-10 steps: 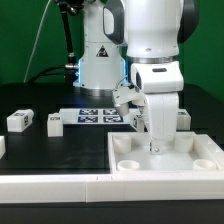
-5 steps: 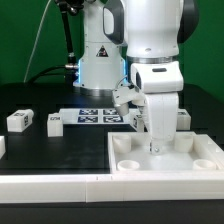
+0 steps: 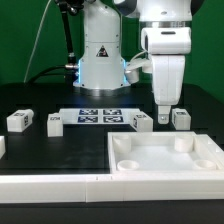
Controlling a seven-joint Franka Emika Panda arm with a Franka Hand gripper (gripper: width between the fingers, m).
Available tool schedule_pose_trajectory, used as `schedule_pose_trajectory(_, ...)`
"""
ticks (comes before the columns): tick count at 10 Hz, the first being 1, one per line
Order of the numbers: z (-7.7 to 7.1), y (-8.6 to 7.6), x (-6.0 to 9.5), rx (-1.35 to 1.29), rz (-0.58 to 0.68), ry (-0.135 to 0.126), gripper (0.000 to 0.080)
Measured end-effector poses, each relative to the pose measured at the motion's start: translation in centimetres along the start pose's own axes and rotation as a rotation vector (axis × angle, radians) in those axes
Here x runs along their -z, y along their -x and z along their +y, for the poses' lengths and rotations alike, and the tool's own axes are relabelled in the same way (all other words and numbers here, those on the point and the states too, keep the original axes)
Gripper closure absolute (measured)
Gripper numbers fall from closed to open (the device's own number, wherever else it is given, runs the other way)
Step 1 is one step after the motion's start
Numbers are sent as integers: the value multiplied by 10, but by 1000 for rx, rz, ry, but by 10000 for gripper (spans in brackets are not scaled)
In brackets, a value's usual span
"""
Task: Assemble one leg
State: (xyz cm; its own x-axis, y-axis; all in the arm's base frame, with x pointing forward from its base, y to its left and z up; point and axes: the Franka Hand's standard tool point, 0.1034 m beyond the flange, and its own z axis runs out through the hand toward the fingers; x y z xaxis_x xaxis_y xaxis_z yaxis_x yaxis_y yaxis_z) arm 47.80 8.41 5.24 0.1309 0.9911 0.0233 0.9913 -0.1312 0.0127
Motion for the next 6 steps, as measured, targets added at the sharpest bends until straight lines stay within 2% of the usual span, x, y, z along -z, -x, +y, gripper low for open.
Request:
schedule_pose_trajectory(3,-1,-1,-1,-190,4,-5,150)
schedule_pose_trajectory(4,-3,-2,-2,-336,12,-1,150)
schedule_pose_trajectory(6,-27,-9,-6,-663,40,1,150)
